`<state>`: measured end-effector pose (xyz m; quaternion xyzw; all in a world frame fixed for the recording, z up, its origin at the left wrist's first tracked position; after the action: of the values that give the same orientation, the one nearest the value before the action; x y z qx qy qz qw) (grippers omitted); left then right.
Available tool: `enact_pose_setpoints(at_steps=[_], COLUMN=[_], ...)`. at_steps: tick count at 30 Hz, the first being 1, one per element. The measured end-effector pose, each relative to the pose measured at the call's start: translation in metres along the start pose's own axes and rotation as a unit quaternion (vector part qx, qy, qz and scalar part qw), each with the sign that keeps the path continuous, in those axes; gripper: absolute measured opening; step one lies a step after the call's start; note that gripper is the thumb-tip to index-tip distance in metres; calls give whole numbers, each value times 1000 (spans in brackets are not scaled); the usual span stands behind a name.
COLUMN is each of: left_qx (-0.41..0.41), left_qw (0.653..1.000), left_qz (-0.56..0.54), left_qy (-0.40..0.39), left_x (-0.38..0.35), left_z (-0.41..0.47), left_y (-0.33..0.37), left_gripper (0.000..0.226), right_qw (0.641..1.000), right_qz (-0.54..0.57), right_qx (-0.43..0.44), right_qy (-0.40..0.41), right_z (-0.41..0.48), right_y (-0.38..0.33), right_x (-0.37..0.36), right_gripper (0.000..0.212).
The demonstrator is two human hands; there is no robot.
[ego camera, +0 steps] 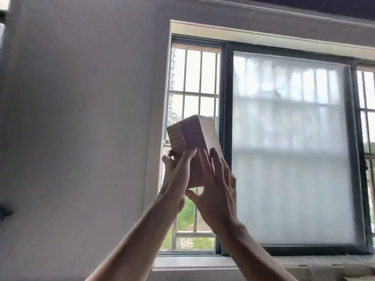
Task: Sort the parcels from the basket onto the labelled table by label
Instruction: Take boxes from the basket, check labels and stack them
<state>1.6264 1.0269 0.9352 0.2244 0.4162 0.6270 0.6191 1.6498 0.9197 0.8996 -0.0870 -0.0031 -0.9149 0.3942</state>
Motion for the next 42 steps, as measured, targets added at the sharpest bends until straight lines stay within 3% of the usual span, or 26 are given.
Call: enact_pose_setpoints(at_steps=[2, 7, 11, 13, 16, 19, 23, 25, 27, 31, 35, 39, 42], left_qx=[-20, -78, -93, -86, -84, -57, 8, 28, 37, 29, 23, 43, 42], left_qw=[999, 991, 983, 983, 980, 980, 991, 993, 991, 990, 987, 987, 989], left_qz=[26, 102, 135, 148, 183, 191, 128, 91, 58, 34, 47, 44, 76], left_qy=[-18, -40, -79, -71, -3, 26, -37, -75, -111, -137, -153, -149, -116], left_x=[-1, -5, 4, 14, 32, 47, 49, 46, 41, 34, 32, 34, 42], left_z=[-4, -17, -18, -15, -8, -2, -7, -8, -13, -21, -27, -33, -34], left_y=[-2, -1, 3, 6, 6, 0, -13, -22, -25, -24, -25, -27, -24], left_gripper=[44, 53, 55, 47, 54, 74, 133, 141, 131, 90, 87, 85, 82], right_qw=[999, 998, 976, 935, 814, 761, 693, 678, 665, 660, 662, 690, 743], right_qz=[-17, 6, 170, 320, 545, 596, 658, 669, 680, 686, 685, 657, 599], right_qx=[-31, -58, -130, -155, -196, -254, -291, -299, -302, -299, -290, -284, -272], right_qy=[-21, 4, 28, 7, -39, -39, -50, -54, -62, -72, -90, -107, -120], right_z=[-4, -8, -5, -4, -9, -18, -29, -33, -37, -39, -38, -39, -33], right_y=[-2, -8, 3, 13, 19, 23, 26, 25, 22, 18, 19, 18, 24], right_x=[-3, -4, -2, 1, 10, 16, 21, 24, 25, 31, 41, 48, 57], right_gripper=[104, 93, 115, 111, 93, 89, 79, 71, 69, 71, 70, 78, 62])
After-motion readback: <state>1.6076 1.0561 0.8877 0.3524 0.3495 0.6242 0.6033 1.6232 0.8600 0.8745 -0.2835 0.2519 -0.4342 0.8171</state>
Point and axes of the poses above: each hand's wrist, its own z-axis towards the middle knuckle, its own x-axis out of the back of the hand, y = z × x, the point moved 3 cm from there along z, towards the middle knuckle, and after that the axes turned 9 degrees about z, right-handed, at the moved point
